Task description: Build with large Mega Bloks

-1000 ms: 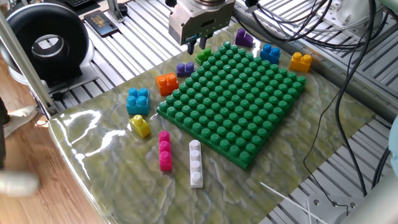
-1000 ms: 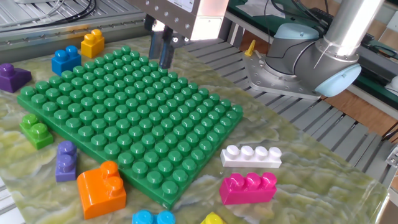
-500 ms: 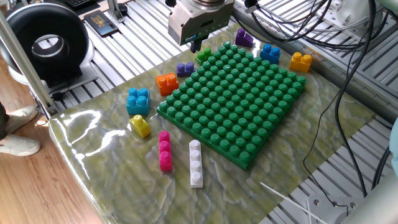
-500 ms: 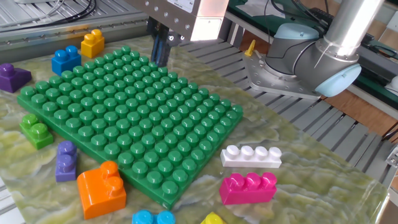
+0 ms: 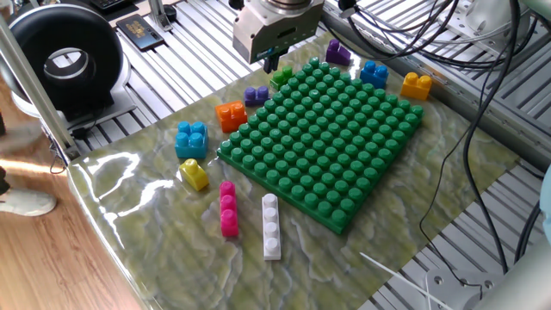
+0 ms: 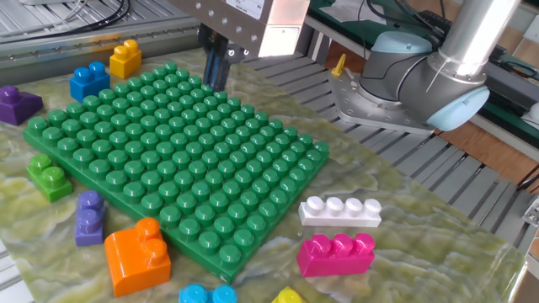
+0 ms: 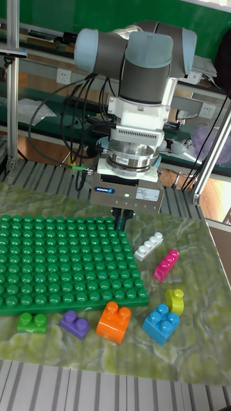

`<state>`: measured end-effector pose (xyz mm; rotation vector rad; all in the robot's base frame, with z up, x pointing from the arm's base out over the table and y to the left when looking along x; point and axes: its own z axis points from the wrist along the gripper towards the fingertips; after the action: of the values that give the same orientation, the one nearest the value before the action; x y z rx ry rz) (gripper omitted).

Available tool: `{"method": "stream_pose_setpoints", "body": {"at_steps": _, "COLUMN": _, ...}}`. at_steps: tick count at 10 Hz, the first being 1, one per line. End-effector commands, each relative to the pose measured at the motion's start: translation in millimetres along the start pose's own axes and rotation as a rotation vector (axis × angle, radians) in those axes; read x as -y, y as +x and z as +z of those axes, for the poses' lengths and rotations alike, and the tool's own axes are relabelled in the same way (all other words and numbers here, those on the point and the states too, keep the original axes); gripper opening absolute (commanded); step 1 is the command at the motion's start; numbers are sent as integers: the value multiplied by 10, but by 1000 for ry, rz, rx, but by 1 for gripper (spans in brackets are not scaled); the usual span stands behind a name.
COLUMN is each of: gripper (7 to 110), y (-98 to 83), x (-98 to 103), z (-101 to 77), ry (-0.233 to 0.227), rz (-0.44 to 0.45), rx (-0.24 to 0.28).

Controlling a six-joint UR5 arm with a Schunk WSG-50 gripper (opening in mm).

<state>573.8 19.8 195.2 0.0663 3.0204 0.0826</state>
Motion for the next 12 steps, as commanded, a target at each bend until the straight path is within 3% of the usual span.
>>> {"method": "stream_pose_setpoints", "body": {"at_steps": 1, "gripper": 7, "y": 32, "x": -47, "z": -5, "ry": -11, "rz": 6, "rx": -10}}
{"method": "stream_pose_setpoints", "body": {"at_steps": 3, "gripper": 7, "y": 47, "x": -25, "z": -5, "ry": -4, "rz": -27, "rx": -17}}
{"method": "stream_pose_setpoints", "body": {"at_steps": 4, "gripper": 7, "y": 154, "x": 3, "z": -8, "ry": 6, "rz": -62, "rx": -60}}
{"method": "stream_pose_setpoints", "body": {"at_steps": 5, "gripper": 7, "y": 159, "x": 16, "z": -19, "ry": 7, "rz": -164, "rx": -62}}
{"method": "stream_pose_setpoints", "body": {"at_steps": 8, "gripper": 7, "y": 436, "x": 96, "z": -40, "ry": 32, "rz": -218, "rx": -176}}
{"method": "stream_pose_setpoints", "body": {"at_steps": 12, "gripper": 7, "y": 351, "x": 42, "z": -26, "ry": 13, "rz": -223, "rx": -139}}
